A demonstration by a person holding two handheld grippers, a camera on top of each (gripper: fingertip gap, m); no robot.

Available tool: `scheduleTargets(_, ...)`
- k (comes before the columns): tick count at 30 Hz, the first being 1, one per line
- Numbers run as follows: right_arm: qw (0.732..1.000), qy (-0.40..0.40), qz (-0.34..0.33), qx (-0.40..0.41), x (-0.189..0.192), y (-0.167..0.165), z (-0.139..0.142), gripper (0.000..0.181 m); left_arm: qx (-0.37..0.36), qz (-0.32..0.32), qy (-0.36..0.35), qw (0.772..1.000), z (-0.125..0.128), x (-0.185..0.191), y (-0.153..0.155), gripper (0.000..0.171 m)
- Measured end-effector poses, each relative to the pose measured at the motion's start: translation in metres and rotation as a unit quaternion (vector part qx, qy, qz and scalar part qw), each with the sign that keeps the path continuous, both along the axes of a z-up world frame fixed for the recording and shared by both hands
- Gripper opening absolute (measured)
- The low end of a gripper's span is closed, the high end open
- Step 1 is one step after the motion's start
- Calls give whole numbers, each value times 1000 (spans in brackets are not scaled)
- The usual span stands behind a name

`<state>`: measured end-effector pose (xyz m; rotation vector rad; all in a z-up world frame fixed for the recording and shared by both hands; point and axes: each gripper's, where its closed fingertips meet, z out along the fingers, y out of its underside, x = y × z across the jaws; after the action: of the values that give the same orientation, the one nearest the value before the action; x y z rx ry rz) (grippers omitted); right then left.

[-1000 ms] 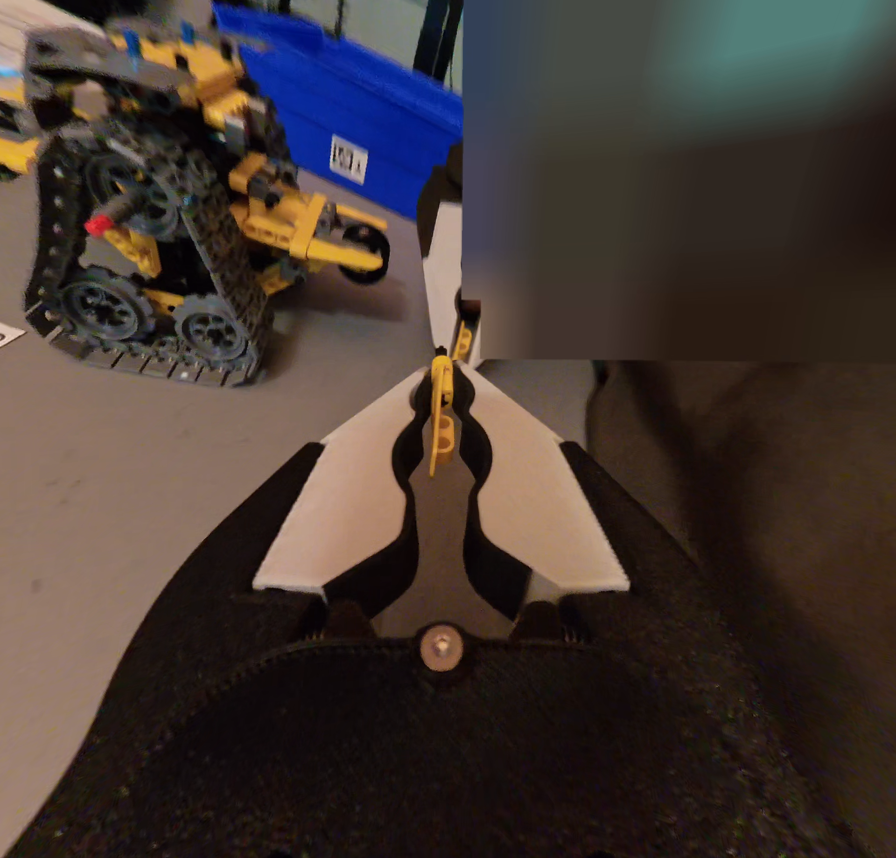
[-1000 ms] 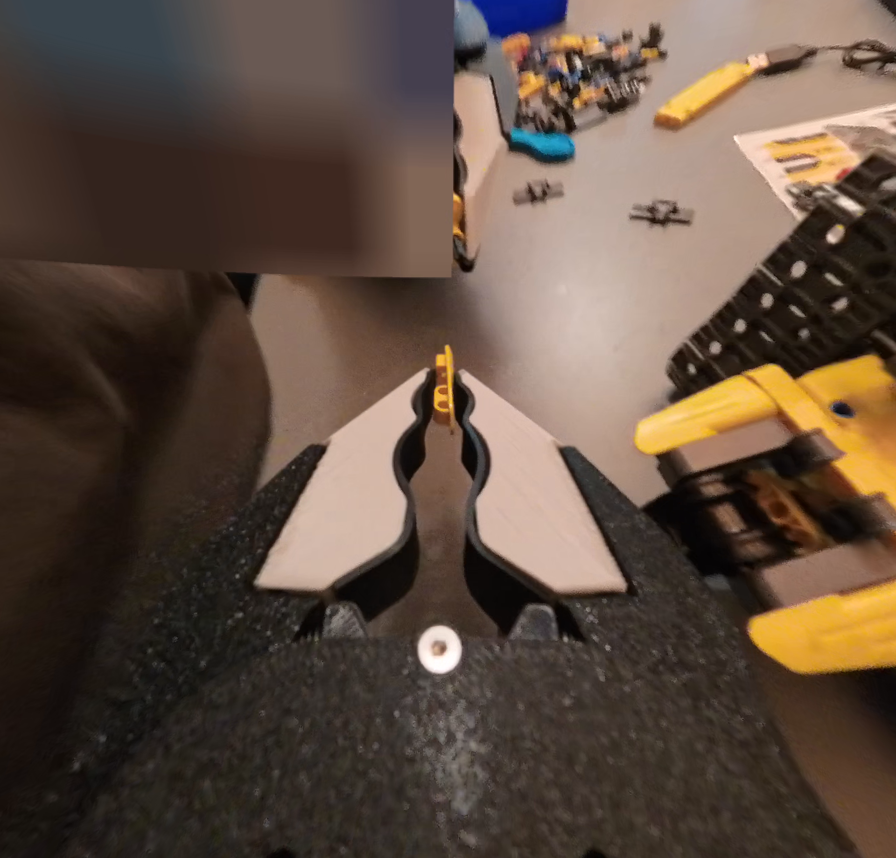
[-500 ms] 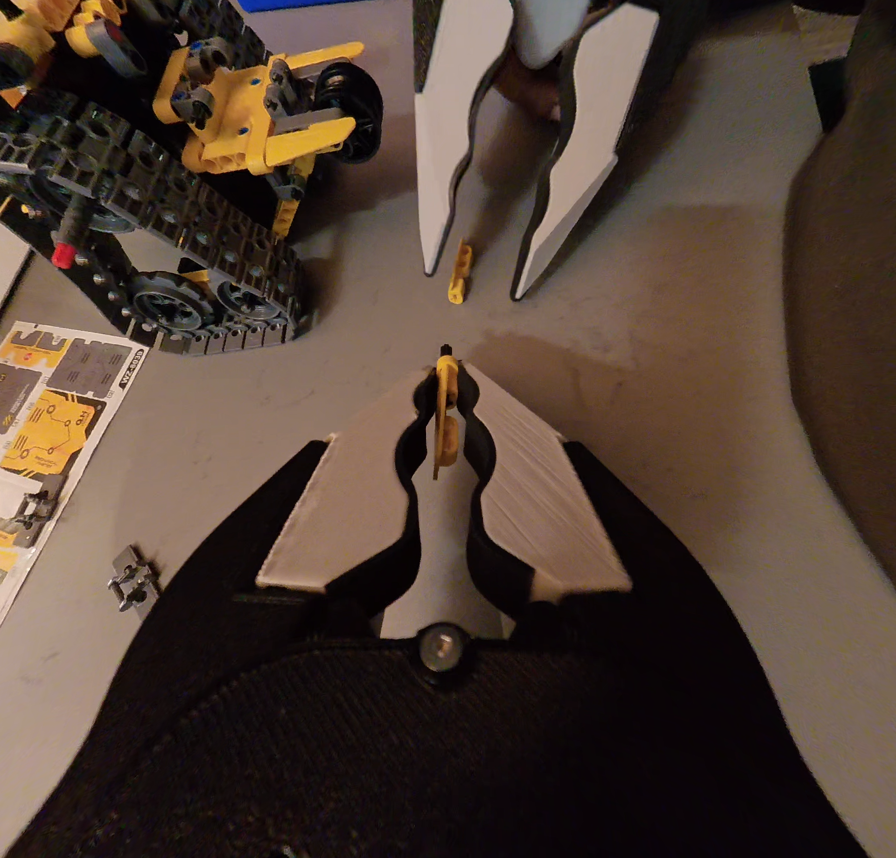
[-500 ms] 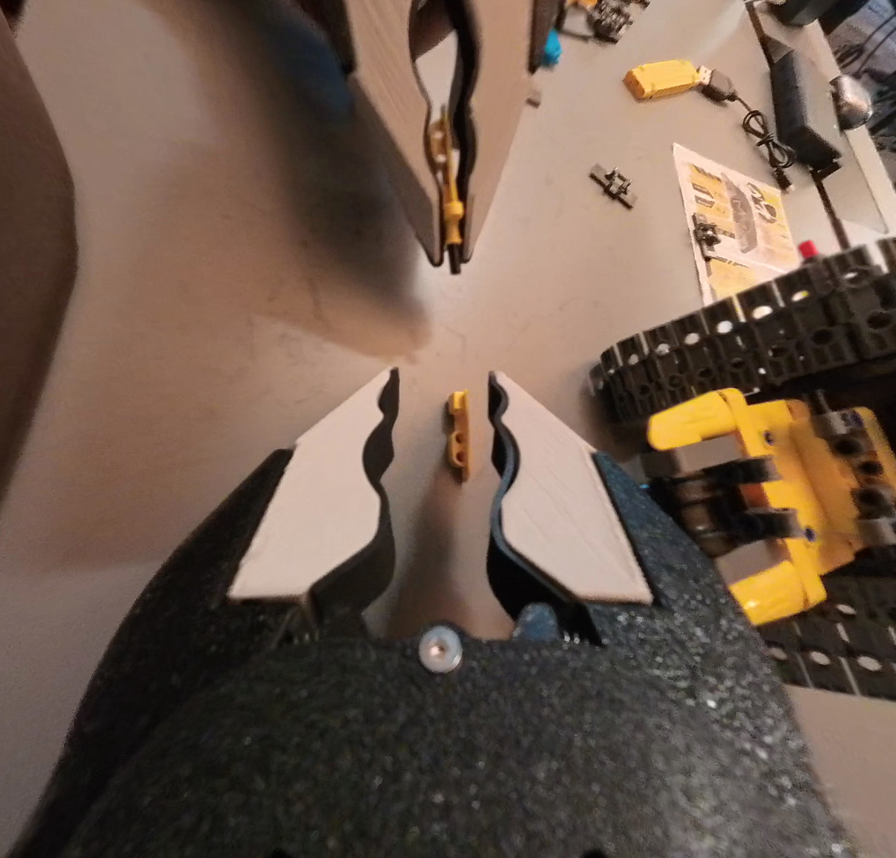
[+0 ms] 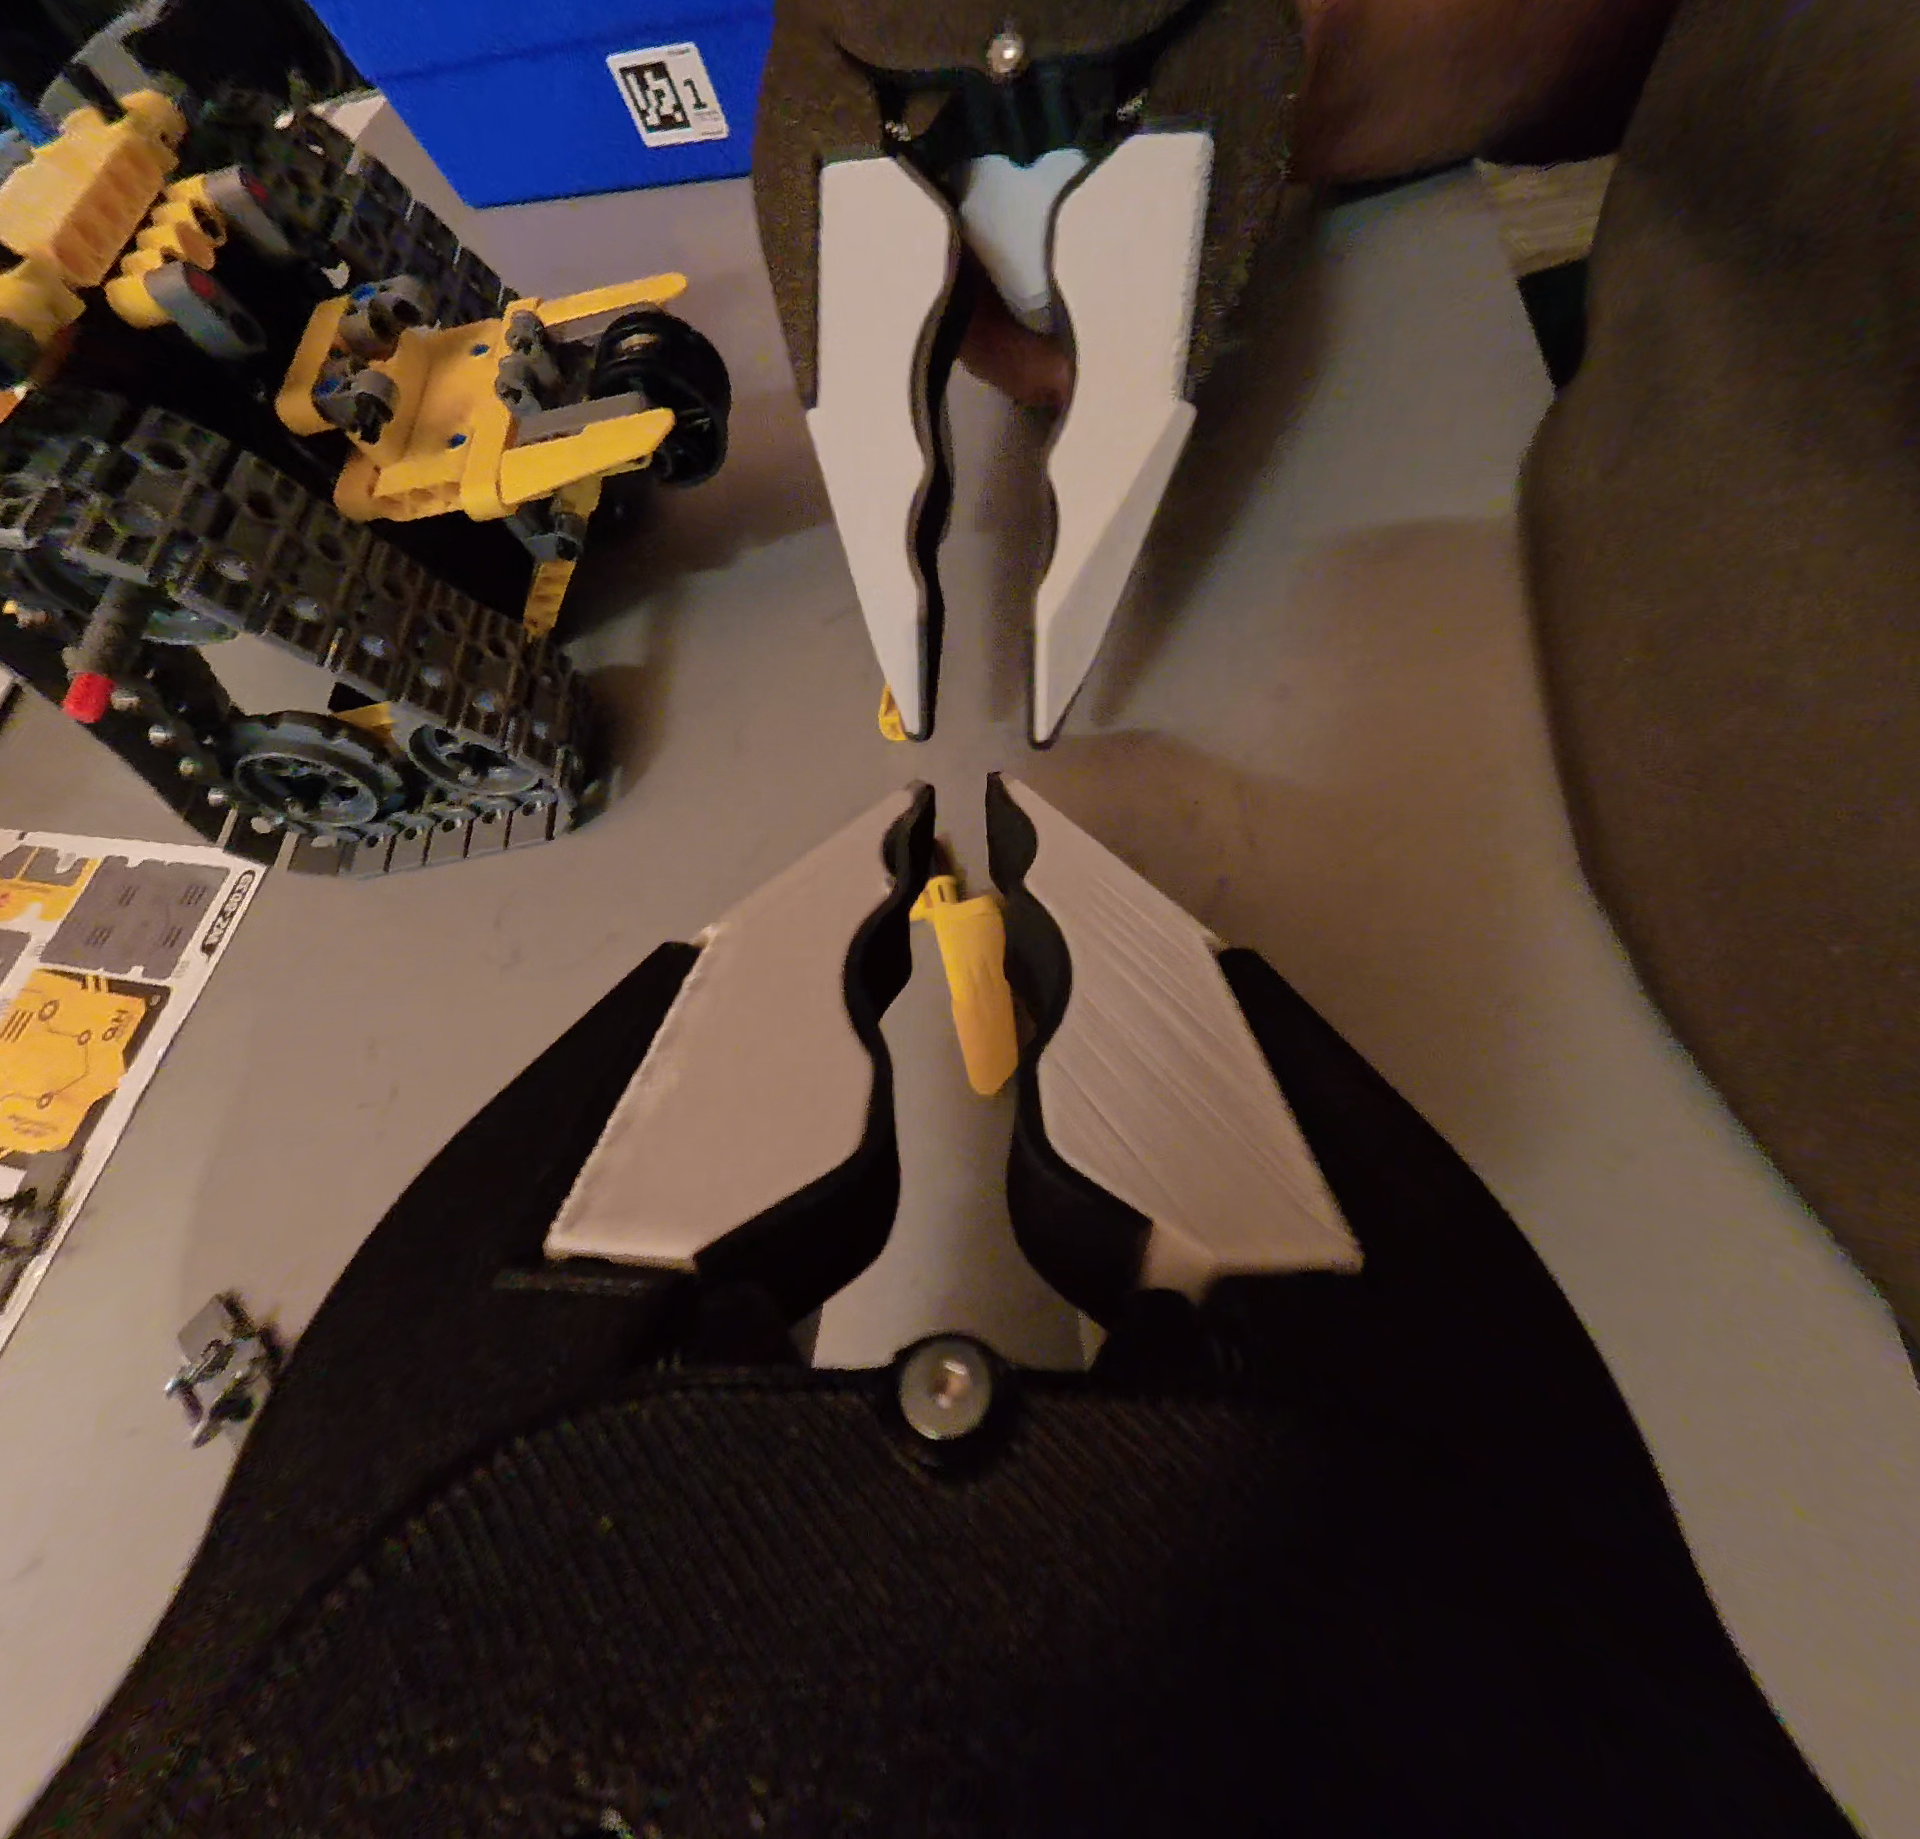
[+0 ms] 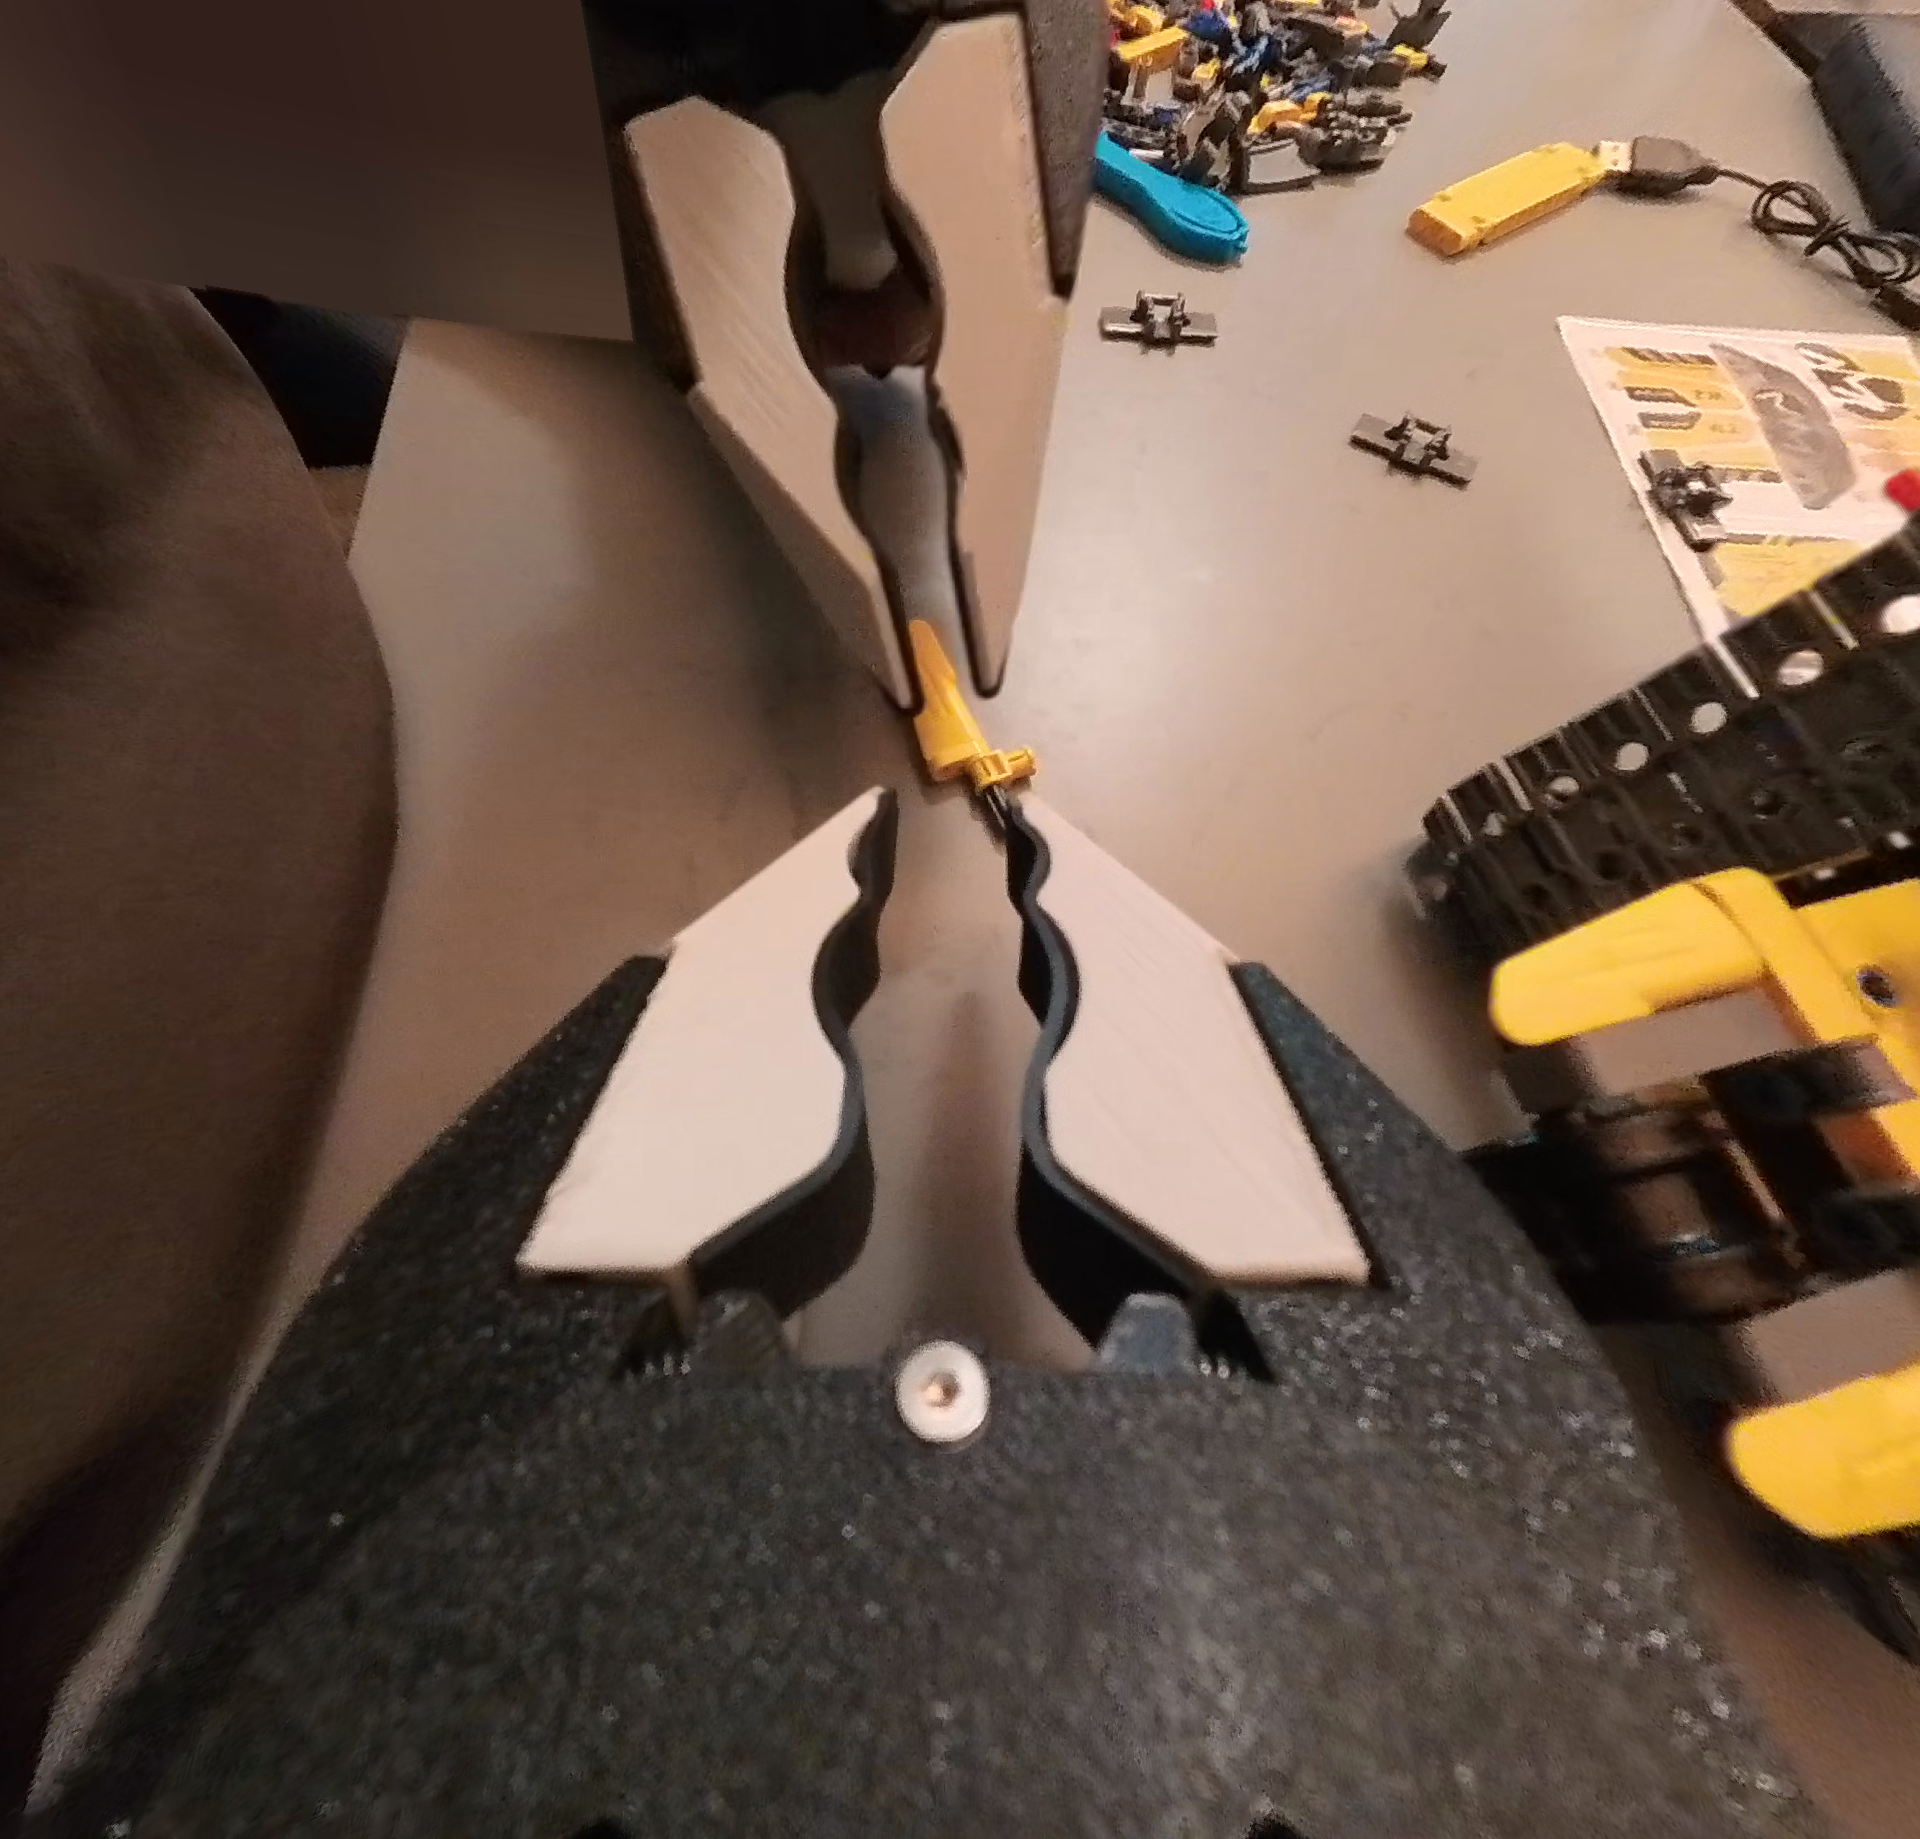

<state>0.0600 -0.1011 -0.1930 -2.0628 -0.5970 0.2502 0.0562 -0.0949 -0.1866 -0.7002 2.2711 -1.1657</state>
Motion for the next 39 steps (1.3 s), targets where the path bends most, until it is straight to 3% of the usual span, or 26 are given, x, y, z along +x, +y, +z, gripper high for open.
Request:
scheduleTargets(8, 998, -47, -27, -16, 7, 5, -12, 19, 2, 46, 71, 996, -14, -1, 27, 20)
scheduleTargets(13, 998, -37, -36, -18, 0, 12, -11, 17, -52, 48, 108, 992, -12, -17, 22, 23)
scheduleTargets(16, 997, -43, -53, -35, 4, 15, -17, 15, -26, 76, 123, 989, -27, -18, 27, 25)
scheduleTargets(26, 994, -53, -49, -78, 2, 15, -31, 20, -6, 79, 107, 991, -28, -14, 27, 27)
scheduleTargets(30, 995, -52, -47, -77, 0, 14, -31, 20, -46, 142, 57, 987, -2, -11, 58, 30)
scheduleTargets(34, 995, -41, -33, -79, -8, 11, -30, 21, -112, 274, -69, 953, 50, -9, 124, 30)
scheduleTargets(36, 996, -34, -23, -78, -13, 9, -28, 21, -136, 351, -126, 918, 72, -19, 164, 16)
scheduleTargets(39, 997, -25, -22, -67, -16, 9, -23, 21, -165, 446, -192, 858, 96, -47, 220, 10)
